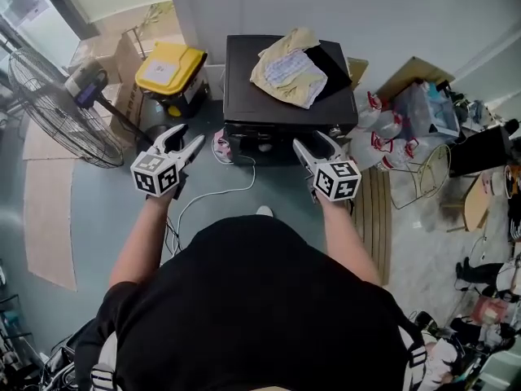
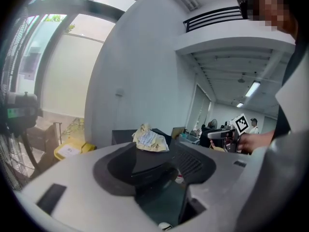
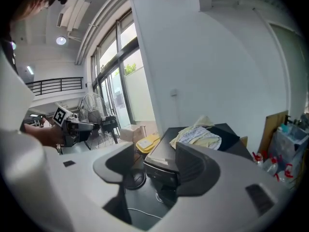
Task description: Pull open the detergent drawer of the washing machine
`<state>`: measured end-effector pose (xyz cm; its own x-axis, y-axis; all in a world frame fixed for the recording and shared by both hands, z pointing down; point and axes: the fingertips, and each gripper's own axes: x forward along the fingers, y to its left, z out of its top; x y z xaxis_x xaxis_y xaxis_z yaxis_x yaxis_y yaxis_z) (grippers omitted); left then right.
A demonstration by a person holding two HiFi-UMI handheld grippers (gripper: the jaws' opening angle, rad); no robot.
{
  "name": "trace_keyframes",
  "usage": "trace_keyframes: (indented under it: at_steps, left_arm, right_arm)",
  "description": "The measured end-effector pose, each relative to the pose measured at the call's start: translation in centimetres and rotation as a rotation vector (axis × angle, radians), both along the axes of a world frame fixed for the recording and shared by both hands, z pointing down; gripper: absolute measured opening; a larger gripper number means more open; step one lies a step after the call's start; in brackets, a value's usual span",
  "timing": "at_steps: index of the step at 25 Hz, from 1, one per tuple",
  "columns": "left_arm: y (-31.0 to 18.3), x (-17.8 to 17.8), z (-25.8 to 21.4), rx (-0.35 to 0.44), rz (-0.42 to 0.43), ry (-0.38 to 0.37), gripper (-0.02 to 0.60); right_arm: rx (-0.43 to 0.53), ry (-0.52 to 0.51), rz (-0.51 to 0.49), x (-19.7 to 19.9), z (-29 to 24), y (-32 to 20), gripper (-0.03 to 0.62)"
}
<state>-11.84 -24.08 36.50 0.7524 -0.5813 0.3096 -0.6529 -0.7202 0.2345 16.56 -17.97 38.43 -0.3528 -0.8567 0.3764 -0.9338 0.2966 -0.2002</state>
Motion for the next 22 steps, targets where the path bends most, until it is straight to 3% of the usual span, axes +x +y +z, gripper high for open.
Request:
trace_keyframes:
  at_steps: [11,17,22]
  left_arm:
    - [-1.2,1.6,1.9,-0.046,0.012,0.037,0.255]
    - [-1.2,2.0,4.5,-0.138,0.0,0.075,0.253]
    - [-0.8,2.4,8.2,-0.287,-0.028,0.169,0.253]
  right_arm:
    - [-0.063,-0.04,-0.015,0.8,2.7,-2.1,0.275]
    - [-0.125,-0.235,0.026,0.8,4.6,-2.6,0.273]
    - [-0.197,-0.416,0.064,0.2,7.3,-2.7,0.247]
